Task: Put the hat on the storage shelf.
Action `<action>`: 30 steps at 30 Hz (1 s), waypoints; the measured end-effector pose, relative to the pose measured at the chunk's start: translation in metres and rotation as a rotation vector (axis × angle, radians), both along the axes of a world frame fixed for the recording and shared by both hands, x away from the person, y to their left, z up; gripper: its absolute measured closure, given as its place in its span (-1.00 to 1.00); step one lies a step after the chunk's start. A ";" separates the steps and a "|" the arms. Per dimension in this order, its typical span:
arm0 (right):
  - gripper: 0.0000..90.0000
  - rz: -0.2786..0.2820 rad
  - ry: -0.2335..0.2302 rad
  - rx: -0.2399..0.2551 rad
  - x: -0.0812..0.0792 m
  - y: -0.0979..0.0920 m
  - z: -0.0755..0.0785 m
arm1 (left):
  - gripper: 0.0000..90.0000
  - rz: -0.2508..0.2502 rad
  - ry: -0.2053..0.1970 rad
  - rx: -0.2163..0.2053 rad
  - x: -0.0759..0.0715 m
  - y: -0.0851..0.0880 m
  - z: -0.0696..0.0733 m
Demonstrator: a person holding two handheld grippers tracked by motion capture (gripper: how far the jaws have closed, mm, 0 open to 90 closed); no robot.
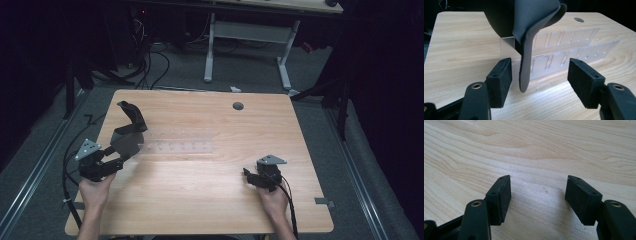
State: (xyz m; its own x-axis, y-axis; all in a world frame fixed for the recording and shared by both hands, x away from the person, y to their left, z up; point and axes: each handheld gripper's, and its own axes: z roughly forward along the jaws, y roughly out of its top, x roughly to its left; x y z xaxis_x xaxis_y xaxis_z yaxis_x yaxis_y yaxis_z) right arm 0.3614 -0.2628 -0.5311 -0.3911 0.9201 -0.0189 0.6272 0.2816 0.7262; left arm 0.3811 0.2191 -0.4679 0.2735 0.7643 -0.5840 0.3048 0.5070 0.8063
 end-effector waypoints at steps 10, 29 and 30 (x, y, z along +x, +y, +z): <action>-0.16 0.000 0.000 0.000 0.000 0.000 0.000 | -0.18 -0.002 0.018 -0.057 -0.012 -0.002 -0.008; -0.16 0.001 0.000 -0.001 0.000 0.000 0.000 | -0.16 -0.041 0.037 -0.041 -0.032 -0.022 -0.022; -0.16 0.000 0.000 -0.001 0.000 0.000 0.000 | -0.16 -0.046 0.037 -0.038 -0.033 -0.025 -0.022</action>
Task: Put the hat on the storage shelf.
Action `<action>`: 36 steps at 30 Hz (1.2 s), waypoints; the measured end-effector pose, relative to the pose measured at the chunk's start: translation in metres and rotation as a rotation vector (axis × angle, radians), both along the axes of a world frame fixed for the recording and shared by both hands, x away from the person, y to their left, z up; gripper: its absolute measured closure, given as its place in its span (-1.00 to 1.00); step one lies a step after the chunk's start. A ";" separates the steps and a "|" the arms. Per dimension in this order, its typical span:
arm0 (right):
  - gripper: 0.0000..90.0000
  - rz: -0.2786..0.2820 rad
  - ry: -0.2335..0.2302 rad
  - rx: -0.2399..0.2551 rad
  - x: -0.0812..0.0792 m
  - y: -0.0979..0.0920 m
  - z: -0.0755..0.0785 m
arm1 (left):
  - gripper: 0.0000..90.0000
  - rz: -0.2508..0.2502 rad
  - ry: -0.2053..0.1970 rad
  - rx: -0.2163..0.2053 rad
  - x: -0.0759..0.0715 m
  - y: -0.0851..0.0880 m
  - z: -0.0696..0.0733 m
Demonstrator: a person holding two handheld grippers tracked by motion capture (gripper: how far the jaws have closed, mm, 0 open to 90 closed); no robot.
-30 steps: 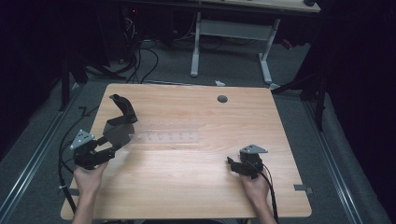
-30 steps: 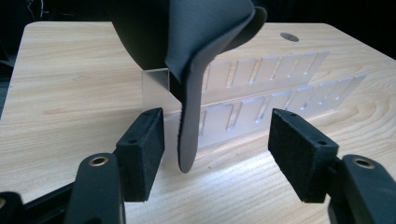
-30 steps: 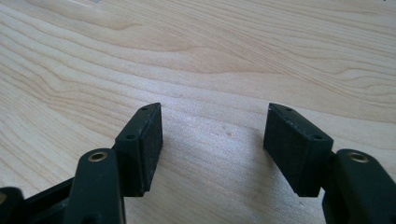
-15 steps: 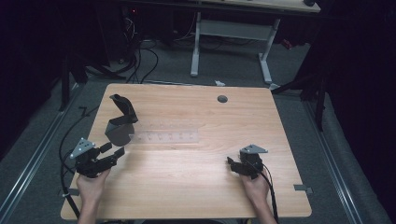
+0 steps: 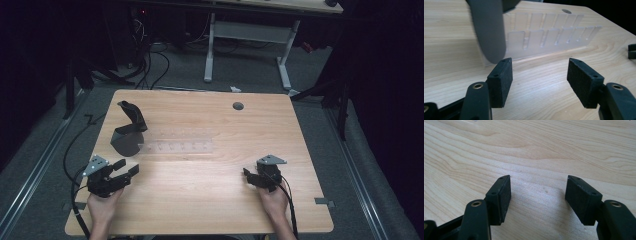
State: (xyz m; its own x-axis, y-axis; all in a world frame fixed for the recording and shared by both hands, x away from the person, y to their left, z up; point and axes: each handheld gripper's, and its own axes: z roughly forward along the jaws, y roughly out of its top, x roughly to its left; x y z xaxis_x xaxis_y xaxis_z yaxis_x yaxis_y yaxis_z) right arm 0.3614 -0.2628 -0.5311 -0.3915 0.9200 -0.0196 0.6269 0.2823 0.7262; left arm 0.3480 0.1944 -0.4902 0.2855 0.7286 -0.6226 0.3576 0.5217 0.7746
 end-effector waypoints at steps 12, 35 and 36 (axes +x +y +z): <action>-0.16 0.000 0.000 0.000 0.000 0.000 0.000 | -0.15 -0.082 0.017 0.052 0.000 -0.033 -0.008; -0.16 0.000 0.000 0.000 0.000 0.000 0.000 | -0.14 -0.110 0.083 0.209 0.014 -0.071 -0.043; -0.16 0.000 0.000 0.000 0.000 0.000 0.000 | -0.14 -0.107 0.086 0.219 0.015 -0.072 -0.045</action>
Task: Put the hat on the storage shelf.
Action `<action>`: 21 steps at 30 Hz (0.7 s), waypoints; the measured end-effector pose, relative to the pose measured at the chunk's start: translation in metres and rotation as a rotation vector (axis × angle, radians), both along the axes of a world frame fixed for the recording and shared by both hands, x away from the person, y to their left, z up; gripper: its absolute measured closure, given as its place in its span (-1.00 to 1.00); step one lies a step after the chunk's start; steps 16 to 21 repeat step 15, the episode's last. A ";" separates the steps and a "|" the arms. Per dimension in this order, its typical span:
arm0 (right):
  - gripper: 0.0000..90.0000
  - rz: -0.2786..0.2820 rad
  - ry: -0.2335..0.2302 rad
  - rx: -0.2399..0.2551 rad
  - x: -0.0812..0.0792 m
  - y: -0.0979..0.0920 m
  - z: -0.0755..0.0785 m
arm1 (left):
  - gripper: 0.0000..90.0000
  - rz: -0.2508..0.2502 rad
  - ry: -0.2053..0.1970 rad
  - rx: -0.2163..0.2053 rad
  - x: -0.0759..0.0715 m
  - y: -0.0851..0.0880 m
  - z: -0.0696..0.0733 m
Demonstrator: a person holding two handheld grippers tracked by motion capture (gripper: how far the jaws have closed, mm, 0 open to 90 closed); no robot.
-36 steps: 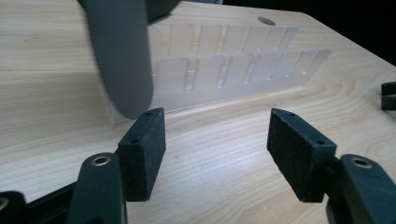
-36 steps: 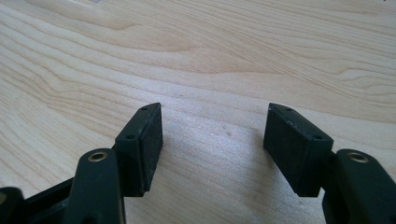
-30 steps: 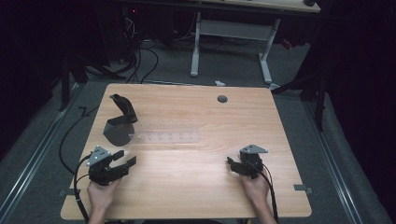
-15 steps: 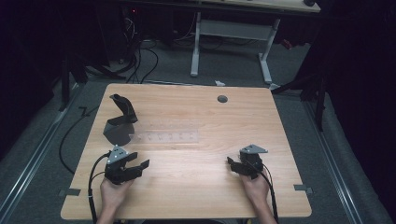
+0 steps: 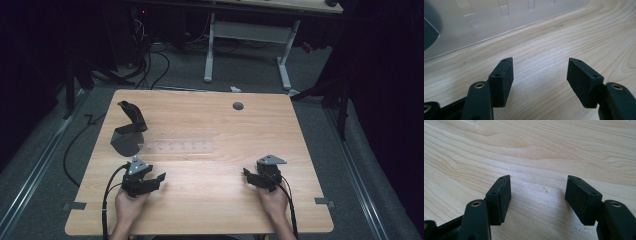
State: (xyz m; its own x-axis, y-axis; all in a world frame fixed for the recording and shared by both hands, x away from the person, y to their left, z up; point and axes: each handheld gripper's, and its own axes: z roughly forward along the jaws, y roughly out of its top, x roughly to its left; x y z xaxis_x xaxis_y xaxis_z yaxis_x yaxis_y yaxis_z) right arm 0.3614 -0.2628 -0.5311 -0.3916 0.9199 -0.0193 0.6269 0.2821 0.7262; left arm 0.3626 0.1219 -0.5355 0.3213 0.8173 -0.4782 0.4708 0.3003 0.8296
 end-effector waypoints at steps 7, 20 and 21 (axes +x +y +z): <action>-0.16 0.000 0.000 0.000 0.000 0.000 0.000 | -0.22 -0.017 -0.004 0.095 0.000 -0.007 -0.011; -0.16 0.000 0.000 0.000 0.000 0.000 0.000 | -0.30 -0.010 0.002 0.090 0.001 -0.006 -0.011; -0.16 0.000 0.000 0.000 0.000 0.000 0.000 | -0.30 -0.010 0.002 0.090 0.001 -0.006 -0.011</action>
